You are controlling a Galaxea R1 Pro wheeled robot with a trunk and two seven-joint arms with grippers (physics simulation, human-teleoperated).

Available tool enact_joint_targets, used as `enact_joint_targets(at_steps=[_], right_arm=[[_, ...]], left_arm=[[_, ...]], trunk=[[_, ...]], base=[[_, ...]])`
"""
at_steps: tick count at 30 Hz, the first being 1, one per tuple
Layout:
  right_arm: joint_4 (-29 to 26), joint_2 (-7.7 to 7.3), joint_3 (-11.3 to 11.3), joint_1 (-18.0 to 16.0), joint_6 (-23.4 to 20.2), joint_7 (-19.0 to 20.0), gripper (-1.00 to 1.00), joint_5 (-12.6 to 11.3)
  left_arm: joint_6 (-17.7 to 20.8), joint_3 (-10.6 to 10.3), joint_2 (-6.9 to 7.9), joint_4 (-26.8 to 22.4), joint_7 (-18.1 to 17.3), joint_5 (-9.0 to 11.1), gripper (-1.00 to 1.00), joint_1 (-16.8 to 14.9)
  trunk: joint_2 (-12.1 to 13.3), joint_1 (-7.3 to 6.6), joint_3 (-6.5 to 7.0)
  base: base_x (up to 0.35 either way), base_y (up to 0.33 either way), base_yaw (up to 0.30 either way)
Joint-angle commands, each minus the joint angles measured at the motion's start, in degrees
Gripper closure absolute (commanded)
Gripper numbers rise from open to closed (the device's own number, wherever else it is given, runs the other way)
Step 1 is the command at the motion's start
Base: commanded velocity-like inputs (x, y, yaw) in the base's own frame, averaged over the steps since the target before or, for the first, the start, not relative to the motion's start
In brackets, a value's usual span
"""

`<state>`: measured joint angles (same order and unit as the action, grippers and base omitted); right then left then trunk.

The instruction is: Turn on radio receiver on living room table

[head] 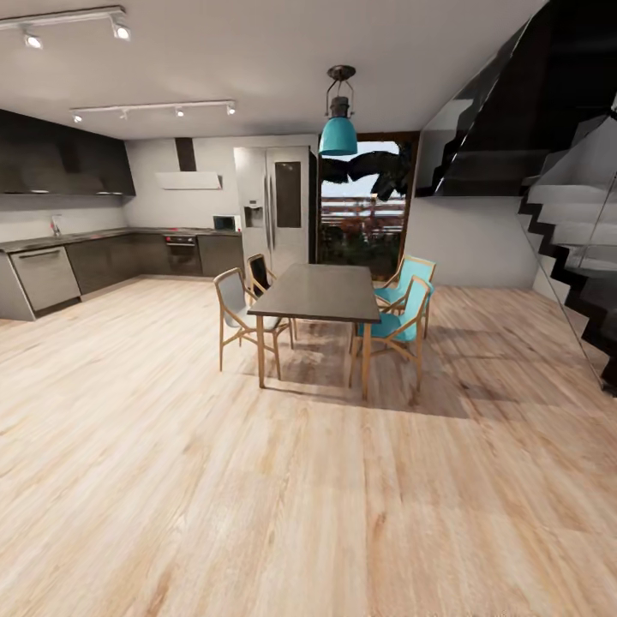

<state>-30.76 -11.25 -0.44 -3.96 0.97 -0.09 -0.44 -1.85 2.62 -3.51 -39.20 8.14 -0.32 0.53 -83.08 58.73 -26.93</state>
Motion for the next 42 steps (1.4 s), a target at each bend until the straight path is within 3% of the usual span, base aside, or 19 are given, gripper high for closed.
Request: enact_joint_targets(at_steps=[1, 34, 42], right_arm=[[0.0, 0.00, 0.0, 0.0, 0.0, 0.0, -1.00, 0.0], [0.1, 0.00, -0.1, 0.0, 0.1, 0.0, -1.00, 0.0], [0.1, 0.00, -0.1, 0.0, 0.0, 0.0, -1.00, 0.0]], left_arm=[[0.0, 0.0, 0.00, 0.0, 0.0, -0.1, -1.00, 0.0], [-0.1, 0.0, 0.00, 0.0, 0.0, -0.1, -1.00, 0.0], [-2.1, 0.1, -0.09, 0.0, 0.3, -0.1, -1.00, 0.0]], trunk=[[0.0, 0.00, 0.00], [0.0, 0.00, 0.00], [0.0, 0.00, 0.00]], base=[[0.000, 0.000, -0.277], [0.000, 0.000, -0.277], [0.000, 0.000, -0.277]])
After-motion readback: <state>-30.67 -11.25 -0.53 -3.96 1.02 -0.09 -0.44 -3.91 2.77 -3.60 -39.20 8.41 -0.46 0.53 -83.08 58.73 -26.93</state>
